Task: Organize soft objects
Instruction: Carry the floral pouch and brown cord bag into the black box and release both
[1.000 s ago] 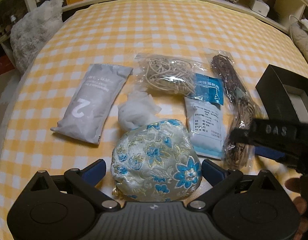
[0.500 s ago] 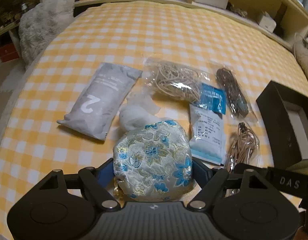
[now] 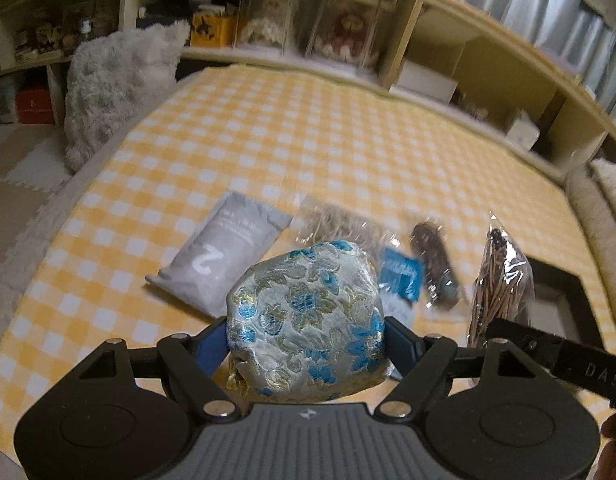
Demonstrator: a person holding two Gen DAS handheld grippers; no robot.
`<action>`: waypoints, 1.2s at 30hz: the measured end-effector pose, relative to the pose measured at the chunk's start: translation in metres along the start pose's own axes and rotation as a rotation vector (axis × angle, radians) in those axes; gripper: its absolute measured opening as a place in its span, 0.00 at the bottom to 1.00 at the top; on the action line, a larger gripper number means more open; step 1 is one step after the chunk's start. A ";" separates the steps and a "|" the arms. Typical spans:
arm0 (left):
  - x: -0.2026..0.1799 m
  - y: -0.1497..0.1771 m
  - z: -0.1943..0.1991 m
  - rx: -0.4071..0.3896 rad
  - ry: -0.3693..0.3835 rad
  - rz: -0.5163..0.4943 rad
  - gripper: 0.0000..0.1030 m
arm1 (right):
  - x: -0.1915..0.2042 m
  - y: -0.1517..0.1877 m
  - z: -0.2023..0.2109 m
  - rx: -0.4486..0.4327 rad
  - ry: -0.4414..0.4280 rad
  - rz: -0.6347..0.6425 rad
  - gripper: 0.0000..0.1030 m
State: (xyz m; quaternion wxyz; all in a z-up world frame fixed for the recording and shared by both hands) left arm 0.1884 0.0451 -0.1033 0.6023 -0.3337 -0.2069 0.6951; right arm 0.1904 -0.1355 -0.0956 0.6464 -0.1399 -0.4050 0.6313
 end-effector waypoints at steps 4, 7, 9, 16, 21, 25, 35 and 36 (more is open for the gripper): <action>-0.007 -0.012 0.014 -0.053 0.013 -0.012 0.78 | 0.004 -0.020 0.021 -0.045 -0.020 0.081 0.22; -0.018 -0.026 0.024 -0.097 0.034 -0.033 0.78 | 0.001 -0.038 0.037 -0.090 -0.015 0.154 0.22; -0.031 -0.037 0.030 -0.124 0.050 -0.054 0.78 | -0.005 -0.050 0.045 -0.110 0.010 0.202 0.23; -0.100 -0.059 0.026 -0.163 0.128 -0.151 0.78 | -0.049 -0.077 0.066 -0.149 0.109 0.298 0.23; -0.154 -0.058 0.013 -0.149 0.185 -0.226 0.78 | -0.101 -0.085 0.076 -0.150 0.194 0.289 0.23; -0.193 -0.052 -0.001 -0.131 0.232 -0.277 0.78 | -0.140 -0.087 0.079 -0.139 0.242 0.268 0.23; -0.251 -0.009 -0.044 -0.012 0.328 -0.397 0.78 | -0.207 -0.065 0.062 -0.049 0.291 0.201 0.24; -0.253 -0.004 -0.050 0.006 0.335 -0.396 0.78 | -0.209 -0.062 0.058 -0.030 0.289 0.212 0.24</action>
Point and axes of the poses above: each gripper's, at about its wrist camera, not at the fingertips, and z roughly against the way its jaws point, x to its left, y to its underside, the point moved 8 cm from there along -z, roughly the way its jaws point, and after that the axes turned 3 degrees about -x, right-handed, at the moved point
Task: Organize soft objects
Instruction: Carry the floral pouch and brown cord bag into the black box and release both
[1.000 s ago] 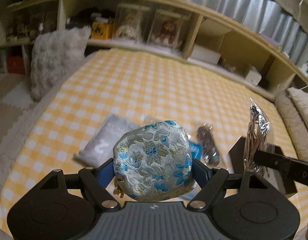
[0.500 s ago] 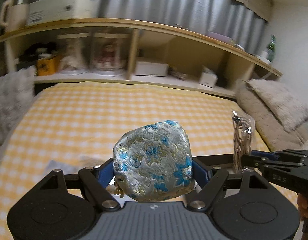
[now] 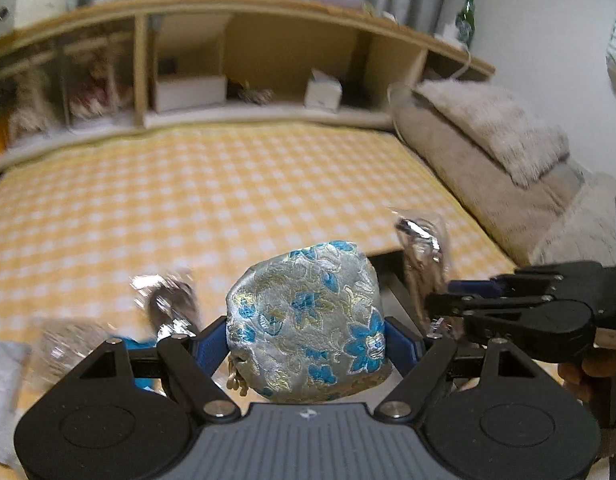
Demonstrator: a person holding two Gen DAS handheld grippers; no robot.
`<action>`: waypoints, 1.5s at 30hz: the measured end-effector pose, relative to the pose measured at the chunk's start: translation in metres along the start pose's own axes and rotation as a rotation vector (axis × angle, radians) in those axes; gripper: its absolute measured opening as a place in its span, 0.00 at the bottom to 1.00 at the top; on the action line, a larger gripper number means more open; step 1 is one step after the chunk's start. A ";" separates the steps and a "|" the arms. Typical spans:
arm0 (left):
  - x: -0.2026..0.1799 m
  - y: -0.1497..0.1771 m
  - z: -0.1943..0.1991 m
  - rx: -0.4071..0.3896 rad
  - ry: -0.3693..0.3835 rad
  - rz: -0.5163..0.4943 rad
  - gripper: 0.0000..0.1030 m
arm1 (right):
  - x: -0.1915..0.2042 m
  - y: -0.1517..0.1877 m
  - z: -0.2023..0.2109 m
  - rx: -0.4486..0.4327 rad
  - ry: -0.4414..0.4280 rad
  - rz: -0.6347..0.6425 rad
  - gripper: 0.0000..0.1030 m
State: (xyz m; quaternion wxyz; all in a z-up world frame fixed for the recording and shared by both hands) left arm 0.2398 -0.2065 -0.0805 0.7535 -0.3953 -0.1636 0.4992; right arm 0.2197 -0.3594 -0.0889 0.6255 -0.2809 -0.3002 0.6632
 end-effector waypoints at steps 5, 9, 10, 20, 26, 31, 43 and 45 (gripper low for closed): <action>-0.004 0.013 -0.020 0.046 0.029 0.006 0.78 | 0.004 0.018 -0.020 0.093 -0.032 0.053 0.24; -0.004 0.014 -0.029 0.063 0.045 0.017 0.78 | 0.002 0.029 -0.033 0.154 -0.011 0.109 0.24; -0.004 0.015 -0.031 0.067 0.049 0.016 0.78 | 0.001 0.031 -0.037 0.168 -0.012 0.109 0.24; -0.008 0.022 -0.039 0.080 0.049 -0.056 0.78 | -0.003 0.035 -0.046 0.195 0.033 0.149 0.35; -0.013 0.024 -0.039 0.077 0.043 -0.118 0.78 | -0.006 0.034 -0.042 0.198 0.027 0.114 0.43; -0.014 0.026 -0.038 0.088 0.049 -0.153 0.78 | -0.006 0.033 -0.033 0.172 0.025 0.071 0.43; -0.012 0.031 -0.028 0.133 0.057 -0.143 0.91 | 0.002 0.030 -0.021 0.142 -0.025 -0.004 0.43; -0.010 0.033 -0.028 0.138 0.054 -0.141 0.92 | 0.002 0.031 -0.020 0.144 -0.027 -0.017 0.43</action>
Point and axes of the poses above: each gripper's, at about its wrist camera, not at the fingertips, and z roughly against the way its jaws point, x to its left, y to its underside, the point moved 8 cm from there along -z, roughly the way its jaws point, and after that the axes turned 3 degrees about -x, right-handed, at the moved point
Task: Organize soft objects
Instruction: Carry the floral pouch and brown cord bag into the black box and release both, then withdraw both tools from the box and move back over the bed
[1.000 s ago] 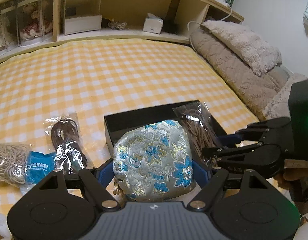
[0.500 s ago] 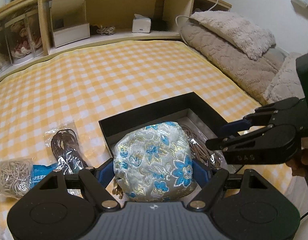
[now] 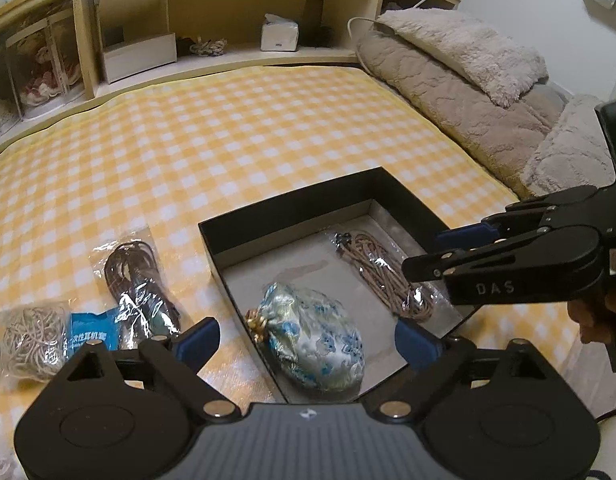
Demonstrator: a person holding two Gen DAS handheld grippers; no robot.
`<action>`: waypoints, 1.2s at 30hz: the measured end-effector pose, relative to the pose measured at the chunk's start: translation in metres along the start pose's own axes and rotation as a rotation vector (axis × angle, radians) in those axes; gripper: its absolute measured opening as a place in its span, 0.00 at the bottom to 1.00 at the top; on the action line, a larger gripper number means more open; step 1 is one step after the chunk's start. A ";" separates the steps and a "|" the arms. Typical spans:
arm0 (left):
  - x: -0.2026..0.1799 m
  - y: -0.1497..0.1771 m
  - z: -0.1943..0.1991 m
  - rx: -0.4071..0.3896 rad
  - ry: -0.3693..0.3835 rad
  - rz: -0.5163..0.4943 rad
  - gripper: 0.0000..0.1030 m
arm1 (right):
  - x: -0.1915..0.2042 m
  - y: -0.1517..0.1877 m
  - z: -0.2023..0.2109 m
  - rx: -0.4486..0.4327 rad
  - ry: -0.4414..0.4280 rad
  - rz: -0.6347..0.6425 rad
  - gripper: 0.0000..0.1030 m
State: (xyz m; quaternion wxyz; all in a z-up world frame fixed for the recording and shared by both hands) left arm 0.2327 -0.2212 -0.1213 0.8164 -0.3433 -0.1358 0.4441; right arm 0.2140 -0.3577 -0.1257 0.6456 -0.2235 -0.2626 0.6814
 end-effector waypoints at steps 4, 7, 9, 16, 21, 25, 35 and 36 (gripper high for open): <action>0.001 0.002 0.001 0.008 -0.003 -0.001 0.92 | -0.001 0.003 0.000 0.007 -0.003 -0.013 0.43; 0.002 0.003 0.001 0.011 -0.005 0.001 0.92 | 0.001 0.005 0.001 0.013 -0.008 -0.021 0.43; 0.005 0.004 0.000 0.011 -0.013 0.007 0.92 | 0.001 0.005 0.001 0.014 -0.010 -0.025 0.44; 0.015 0.004 0.000 0.012 -0.028 0.042 0.92 | 0.002 0.004 -0.002 0.016 -0.023 -0.037 0.44; 0.017 -0.002 0.011 -0.020 -0.028 0.066 0.97 | -0.001 -0.001 0.010 -0.038 0.000 -0.053 0.54; 0.020 -0.009 0.026 -0.062 -0.039 0.081 0.97 | -0.001 -0.008 0.029 -0.092 0.004 -0.071 0.57; 0.028 -0.027 0.075 -0.184 -0.074 0.116 1.00 | 0.009 -0.031 0.089 -0.245 0.017 -0.055 0.77; 0.029 -0.028 0.080 -0.195 -0.078 0.119 1.00 | 0.011 -0.032 0.094 -0.255 0.016 -0.057 0.78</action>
Point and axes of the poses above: each gripper's, at about its wrist camera, not at the fingertips, and z roughly against the way its jaws point, x to its left, y to its underside, the point moved 8 cm from there along -z, roughly the way its jaws point, and after that the axes turned 3 degrees about -x, right-handed, at the moved point
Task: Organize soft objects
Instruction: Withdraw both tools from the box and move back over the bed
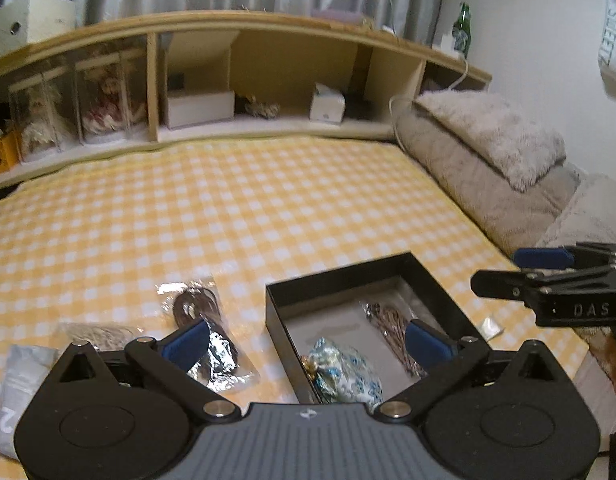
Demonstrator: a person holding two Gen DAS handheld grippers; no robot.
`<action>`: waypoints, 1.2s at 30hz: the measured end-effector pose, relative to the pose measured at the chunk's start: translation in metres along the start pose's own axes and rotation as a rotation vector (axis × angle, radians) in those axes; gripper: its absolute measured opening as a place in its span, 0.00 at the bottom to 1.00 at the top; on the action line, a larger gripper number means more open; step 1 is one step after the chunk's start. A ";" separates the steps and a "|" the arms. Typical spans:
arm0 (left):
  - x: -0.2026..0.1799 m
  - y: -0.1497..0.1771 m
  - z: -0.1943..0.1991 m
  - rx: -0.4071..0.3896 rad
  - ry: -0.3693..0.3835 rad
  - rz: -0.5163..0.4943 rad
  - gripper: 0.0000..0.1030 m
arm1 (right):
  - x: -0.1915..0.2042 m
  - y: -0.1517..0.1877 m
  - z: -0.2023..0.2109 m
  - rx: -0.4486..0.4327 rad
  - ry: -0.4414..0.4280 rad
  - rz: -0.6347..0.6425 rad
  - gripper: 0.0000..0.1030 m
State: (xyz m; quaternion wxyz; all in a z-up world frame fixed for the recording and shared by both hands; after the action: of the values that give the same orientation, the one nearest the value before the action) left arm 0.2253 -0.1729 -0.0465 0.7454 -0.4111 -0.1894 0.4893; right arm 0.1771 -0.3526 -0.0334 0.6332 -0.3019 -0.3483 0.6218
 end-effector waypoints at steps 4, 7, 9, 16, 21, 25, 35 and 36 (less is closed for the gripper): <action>0.005 -0.007 0.016 -0.042 -0.023 0.009 1.00 | 0.007 -0.003 0.011 -0.034 -0.003 -0.005 0.85; 0.013 -0.012 0.028 -0.080 -0.055 0.013 1.00 | 0.014 -0.007 0.017 -0.070 -0.015 -0.009 0.97; 0.019 -0.015 0.036 -0.105 -0.075 0.020 1.00 | 0.019 -0.010 0.022 -0.100 -0.013 -0.013 1.00; 0.047 -0.024 0.062 -0.161 -0.127 0.052 1.00 | 0.033 -0.022 0.030 -0.173 0.000 -0.029 1.00; 0.076 -0.025 0.080 -0.187 -0.184 0.057 1.00 | 0.046 -0.029 0.027 -0.194 -0.031 -0.038 1.00; 0.102 -0.023 0.087 -0.182 -0.246 0.054 1.00 | 0.062 -0.035 0.017 -0.190 -0.031 -0.010 1.00; 0.169 -0.013 0.084 -0.125 -0.375 0.073 1.00 | 0.112 -0.054 -0.021 -0.186 -0.080 0.030 1.00; 0.175 -0.012 0.082 -0.118 -0.386 0.073 1.00 | 0.118 -0.055 -0.027 -0.181 -0.089 0.031 1.00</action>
State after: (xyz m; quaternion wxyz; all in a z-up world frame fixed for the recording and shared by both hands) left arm 0.2549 0.0147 -0.0097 0.6518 -0.3594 -0.3421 0.5735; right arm 0.2292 -0.2363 0.0035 0.5774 -0.3352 -0.4260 0.6105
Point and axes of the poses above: each gripper's, at about its wrist camera, not at the fingertips, and z roughly against the way its jaws point, x to its left, y to its underside, the point moved 8 cm from there along -z, roughly the way its jaws point, and after that the axes turned 3 degrees about -x, right-handed, at the moved point
